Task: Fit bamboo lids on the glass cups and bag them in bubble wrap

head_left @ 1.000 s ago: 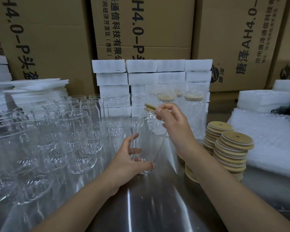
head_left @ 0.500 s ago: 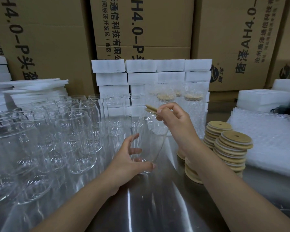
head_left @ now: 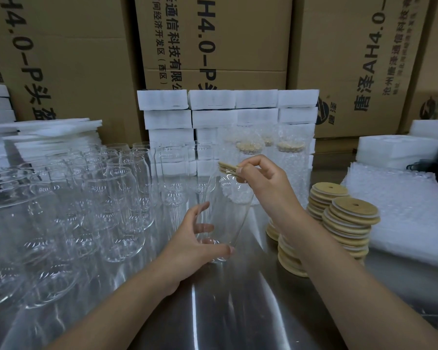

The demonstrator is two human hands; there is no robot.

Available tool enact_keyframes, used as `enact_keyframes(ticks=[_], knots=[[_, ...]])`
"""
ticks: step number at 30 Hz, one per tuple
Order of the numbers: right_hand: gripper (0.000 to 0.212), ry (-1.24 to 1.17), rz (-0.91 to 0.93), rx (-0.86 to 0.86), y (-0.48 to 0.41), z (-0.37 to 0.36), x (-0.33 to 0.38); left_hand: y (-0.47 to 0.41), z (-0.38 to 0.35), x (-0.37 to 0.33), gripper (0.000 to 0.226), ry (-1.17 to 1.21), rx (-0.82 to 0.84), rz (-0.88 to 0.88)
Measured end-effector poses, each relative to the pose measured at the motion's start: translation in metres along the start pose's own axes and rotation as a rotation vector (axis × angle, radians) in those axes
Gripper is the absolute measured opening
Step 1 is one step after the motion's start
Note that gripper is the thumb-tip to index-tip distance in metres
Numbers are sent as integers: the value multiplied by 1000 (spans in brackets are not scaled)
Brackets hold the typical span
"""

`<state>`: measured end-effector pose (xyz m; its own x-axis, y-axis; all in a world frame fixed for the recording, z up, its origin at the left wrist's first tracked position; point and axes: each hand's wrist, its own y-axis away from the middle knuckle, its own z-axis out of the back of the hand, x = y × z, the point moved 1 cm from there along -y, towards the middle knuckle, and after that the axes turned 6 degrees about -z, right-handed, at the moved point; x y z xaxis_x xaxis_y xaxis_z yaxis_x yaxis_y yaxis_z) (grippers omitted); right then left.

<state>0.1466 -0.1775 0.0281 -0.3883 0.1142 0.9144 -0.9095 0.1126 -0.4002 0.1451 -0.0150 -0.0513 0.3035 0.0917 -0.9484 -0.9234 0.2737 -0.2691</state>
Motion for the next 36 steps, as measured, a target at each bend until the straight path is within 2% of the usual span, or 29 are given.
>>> enact_keyframes(ticks=[5,9,11,13,15,16,18,20,22,25,27,29,31,34,36], knots=[[6,38,53,-17,1,-3,-4,-2,0,0,96,9,-15,3],[9,243,117,29,3,0,5,-4,2,0,92,70,-35,7],[12,387,181,-44,4,11,17,-5,3,1,92,102,-42,20],[18,474,187,-201,3,33,27,-6,4,2,91,126,-46,31],[21,618,113,-355,-2,61,33,-7,4,3,90,135,-48,38],[22,768,46,-402,-6,77,34,-7,3,3,90,137,-49,41],[24,1089,-180,-396,-20,112,31,-8,3,3,90,144,-49,47],[24,1264,-480,-320,-34,144,26,-7,2,2,88,139,-44,44],[20,1313,-682,-249,-42,164,20,-6,3,2,89,132,-40,38],[14,1369,-755,-140,-38,174,10,-4,3,1,91,134,-41,35],[35,1391,-742,-117,-36,176,-1,-4,3,1,93,139,-39,37],[43,1408,-740,-140,-34,176,-3,-4,2,1,94,137,-35,33],[31,1396,-731,-192,-34,174,3,-4,2,0,95,124,-32,32],[42,1311,-735,-350,-41,179,11,-3,1,0,95,118,-25,32],[42,1235,-671,-452,-43,177,23,-3,1,0,95,126,-27,30]])
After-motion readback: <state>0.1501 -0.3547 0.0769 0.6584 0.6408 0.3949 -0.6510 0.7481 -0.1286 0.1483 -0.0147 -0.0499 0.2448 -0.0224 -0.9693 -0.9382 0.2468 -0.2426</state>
